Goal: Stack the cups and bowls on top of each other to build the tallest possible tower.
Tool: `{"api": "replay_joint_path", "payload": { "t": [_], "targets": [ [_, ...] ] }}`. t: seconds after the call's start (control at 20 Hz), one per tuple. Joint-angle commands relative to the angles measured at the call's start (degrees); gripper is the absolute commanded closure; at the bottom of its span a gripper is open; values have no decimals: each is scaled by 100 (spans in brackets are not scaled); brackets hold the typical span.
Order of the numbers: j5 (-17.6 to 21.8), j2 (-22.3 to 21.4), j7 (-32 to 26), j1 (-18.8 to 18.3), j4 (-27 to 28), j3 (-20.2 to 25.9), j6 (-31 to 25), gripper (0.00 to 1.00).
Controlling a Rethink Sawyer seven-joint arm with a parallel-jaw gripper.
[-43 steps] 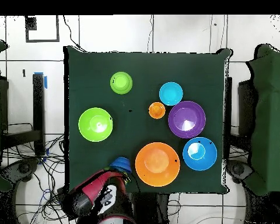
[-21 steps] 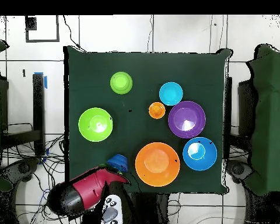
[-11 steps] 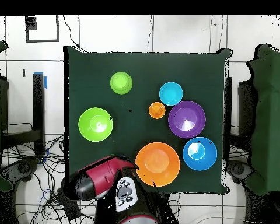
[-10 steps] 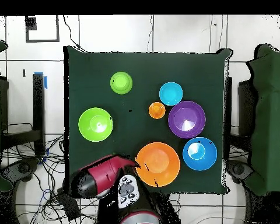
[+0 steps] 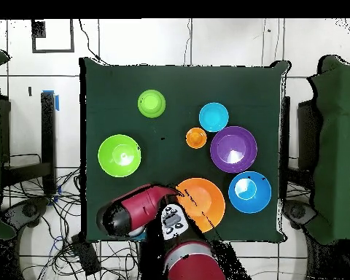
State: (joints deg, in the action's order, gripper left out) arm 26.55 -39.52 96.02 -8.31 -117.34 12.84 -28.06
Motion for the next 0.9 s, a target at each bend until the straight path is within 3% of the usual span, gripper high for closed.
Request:
{"api": "replay_joint_path", "payload": {
  "t": [0.05,0.7,0.9],
  "targets": [
    [447,390,-642,-217,563,583,-282,0],
    [373,192,-819,-653,279,878,-671,0],
    [215,-221,-745,-707,-32,1071,-793,0]
  ]
}}
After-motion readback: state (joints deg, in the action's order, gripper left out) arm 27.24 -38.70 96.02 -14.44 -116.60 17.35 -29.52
